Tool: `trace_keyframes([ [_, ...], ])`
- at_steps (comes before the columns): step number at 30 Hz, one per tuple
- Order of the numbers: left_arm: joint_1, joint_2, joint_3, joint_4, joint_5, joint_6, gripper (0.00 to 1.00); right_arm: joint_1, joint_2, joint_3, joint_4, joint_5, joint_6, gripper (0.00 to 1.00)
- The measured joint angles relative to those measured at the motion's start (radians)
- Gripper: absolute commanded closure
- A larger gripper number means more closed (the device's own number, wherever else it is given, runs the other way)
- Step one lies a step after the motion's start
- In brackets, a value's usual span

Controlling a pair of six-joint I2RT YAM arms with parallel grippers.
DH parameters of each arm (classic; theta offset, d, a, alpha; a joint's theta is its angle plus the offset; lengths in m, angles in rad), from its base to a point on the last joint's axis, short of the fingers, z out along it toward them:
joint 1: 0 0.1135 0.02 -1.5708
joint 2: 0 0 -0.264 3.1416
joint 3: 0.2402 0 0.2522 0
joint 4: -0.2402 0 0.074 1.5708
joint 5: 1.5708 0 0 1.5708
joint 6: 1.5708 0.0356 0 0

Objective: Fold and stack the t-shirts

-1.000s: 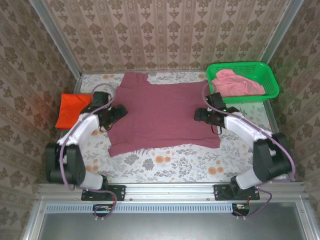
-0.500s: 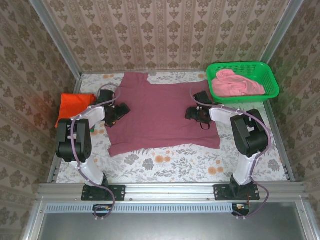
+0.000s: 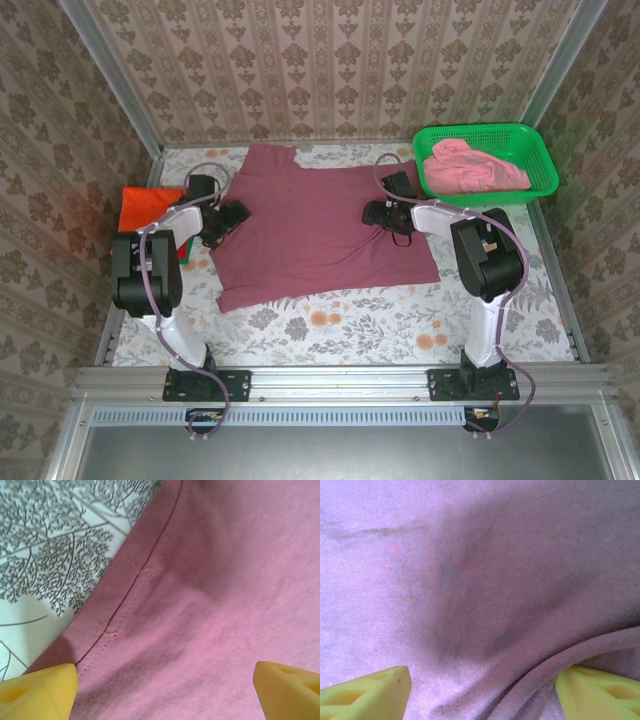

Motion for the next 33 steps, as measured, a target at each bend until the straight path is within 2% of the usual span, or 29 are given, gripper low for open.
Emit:
trace_keyframes([
  [4,-0.009,-0.081,-0.003,-0.022,-0.019,0.018,0.03,-0.002,-0.047,-0.034,-0.002,-0.020,0.000,0.22],
  [8,-0.023,-0.275,-0.061,-0.050,-0.042,0.056,0.00,-0.001,-0.190,-0.126,-0.008,-0.027,0.000,0.22],
  [16,-0.030,-0.645,-0.313,-0.256,-0.055,0.129,0.01,-0.005,-0.491,-0.320,-0.017,0.004,0.000,0.22],
  [20,-0.066,-0.797,-0.443,-0.356,-0.033,0.078,0.07,-0.019,-0.532,-0.382,-0.037,0.021,0.000,0.22],
  [25,-0.130,-0.978,-0.605,-0.391,-0.018,-0.009,0.18,-0.025,-0.533,-0.418,-0.041,0.023,0.004,0.22],
  [29,-0.132,-1.006,-0.673,-0.394,-0.034,-0.039,0.24,-0.025,-0.533,-0.419,-0.036,0.022,0.005,0.22],
  [33,-0.132,-1.002,-0.678,-0.377,-0.058,-0.039,0.37,-0.025,-0.533,-0.419,-0.035,0.021,0.009,0.22],
])
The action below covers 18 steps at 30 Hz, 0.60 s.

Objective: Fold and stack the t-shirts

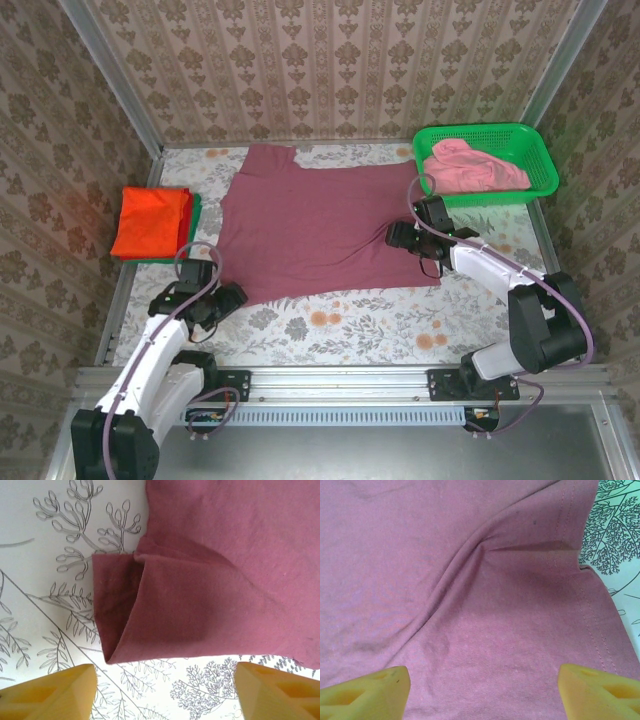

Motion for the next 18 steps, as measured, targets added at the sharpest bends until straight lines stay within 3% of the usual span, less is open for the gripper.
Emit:
trace_keyframes([
  [4,0.000,0.011,-0.002,0.021,-0.014,0.010,0.47,0.000,0.000,-0.005,0.003,0.000,0.003,0.22],
  [11,0.000,0.038,-0.022,0.025,-0.042,0.015,0.47,0.000,0.000,-0.028,0.003,0.000,0.004,0.22],
  [18,0.000,0.070,-0.041,0.052,-0.074,0.016,0.61,0.000,0.000,-0.032,0.003,0.000,0.014,0.22],
])
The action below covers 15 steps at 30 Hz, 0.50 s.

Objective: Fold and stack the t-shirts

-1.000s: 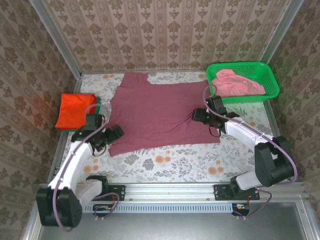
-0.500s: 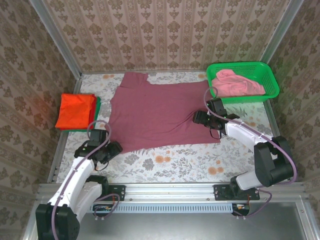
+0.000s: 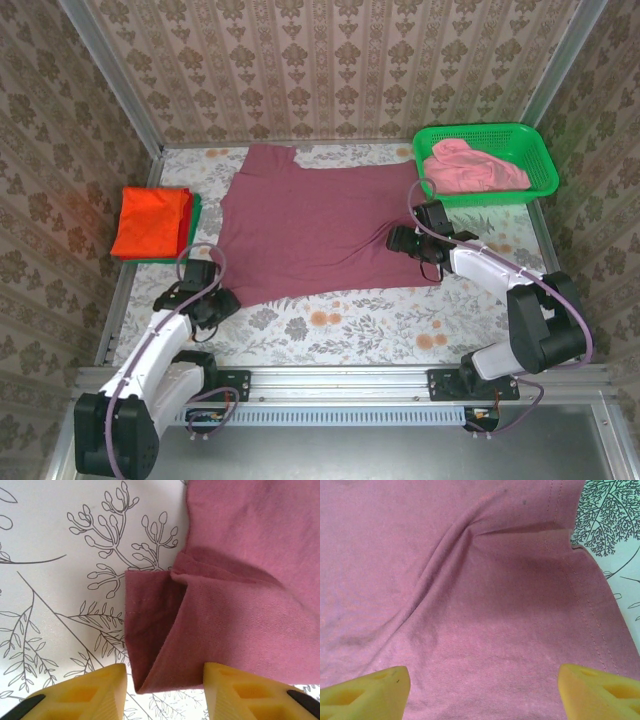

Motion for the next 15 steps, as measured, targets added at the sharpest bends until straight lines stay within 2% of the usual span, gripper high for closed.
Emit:
trace_keyframes([
  [5,0.000,0.004,-0.017,0.008,0.000,-0.001,0.80,0.000,0.000,0.000,0.000,0.000,0.000,0.22],
  [9,0.000,-0.005,-0.024,0.013,0.001,-0.005,1.00,0.000,0.000,0.000,0.000,0.000,0.002,0.22],
  [15,0.000,-0.021,-0.024,0.014,0.005,-0.008,1.00,0.000,-0.007,-0.003,-0.003,0.004,0.008,0.22],
])
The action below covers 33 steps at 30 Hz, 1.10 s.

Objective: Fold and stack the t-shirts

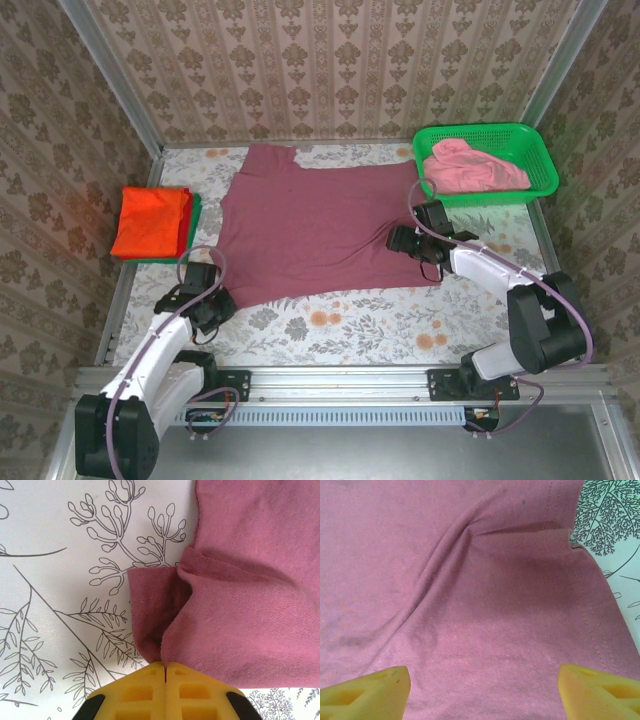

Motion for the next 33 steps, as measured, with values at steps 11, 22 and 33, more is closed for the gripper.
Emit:
trace_keyframes([
  [11,0.000,-0.114,0.050,-0.069,0.038,-0.056,1.00,-0.113,-0.327,-0.161,-0.174,0.113,0.156,0.36],
  [22,0.000,-0.079,0.113,-0.068,0.068,-0.075,1.00,-0.190,-0.212,-0.207,-0.238,0.029,0.183,0.55],
  [33,0.000,-0.080,0.113,-0.068,0.068,-0.079,1.00,-0.189,-0.101,-0.203,-0.198,-0.026,0.183,0.68],
])
